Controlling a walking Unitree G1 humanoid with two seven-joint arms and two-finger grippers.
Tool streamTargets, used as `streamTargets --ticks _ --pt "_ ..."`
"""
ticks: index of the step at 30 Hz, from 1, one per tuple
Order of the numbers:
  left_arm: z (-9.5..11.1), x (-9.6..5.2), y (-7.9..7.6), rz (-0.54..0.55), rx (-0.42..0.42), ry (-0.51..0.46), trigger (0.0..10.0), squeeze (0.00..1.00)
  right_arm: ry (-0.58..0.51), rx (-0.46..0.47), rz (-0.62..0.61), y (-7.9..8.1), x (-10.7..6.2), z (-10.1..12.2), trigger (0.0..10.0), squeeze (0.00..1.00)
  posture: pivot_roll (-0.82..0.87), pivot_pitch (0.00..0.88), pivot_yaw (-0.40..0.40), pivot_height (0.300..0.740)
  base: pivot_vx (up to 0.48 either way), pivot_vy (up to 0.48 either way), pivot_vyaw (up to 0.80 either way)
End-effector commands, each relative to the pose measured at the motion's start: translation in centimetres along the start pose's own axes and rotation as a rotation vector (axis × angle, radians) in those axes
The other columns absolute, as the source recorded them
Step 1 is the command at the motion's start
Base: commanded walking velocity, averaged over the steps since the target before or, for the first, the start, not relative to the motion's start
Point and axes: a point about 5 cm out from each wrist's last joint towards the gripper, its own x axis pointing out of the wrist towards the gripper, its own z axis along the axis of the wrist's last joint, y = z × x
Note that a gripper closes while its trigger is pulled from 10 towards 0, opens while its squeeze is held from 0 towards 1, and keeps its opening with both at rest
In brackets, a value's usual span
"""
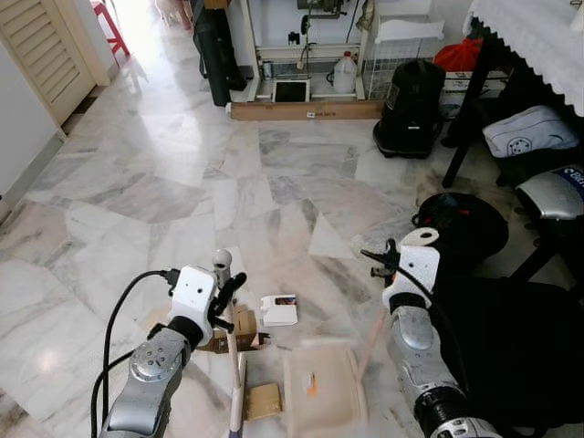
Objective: Sweep floor
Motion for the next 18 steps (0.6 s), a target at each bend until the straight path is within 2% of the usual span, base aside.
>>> streamTargets --ticks 1,18 --pt "0.5 0.1 0.2 -0.001 0.014 -0.018 10.0 0.0 0.001 -0.005 0.006 0.4 -0.4 0.2 10.0 0.0 0.11 0.059 0.068 0.74 0.0 0.0 0.0" --pt "0.7 -0.3 0.7 0.008 0.034 -0.023 10.0 0.0 0.097 -0.058 0.026 0.6 -2.3 -1.9 10.0 0.0 0.12 0.067 0.075 0.74 0.0 0.0 0.0"
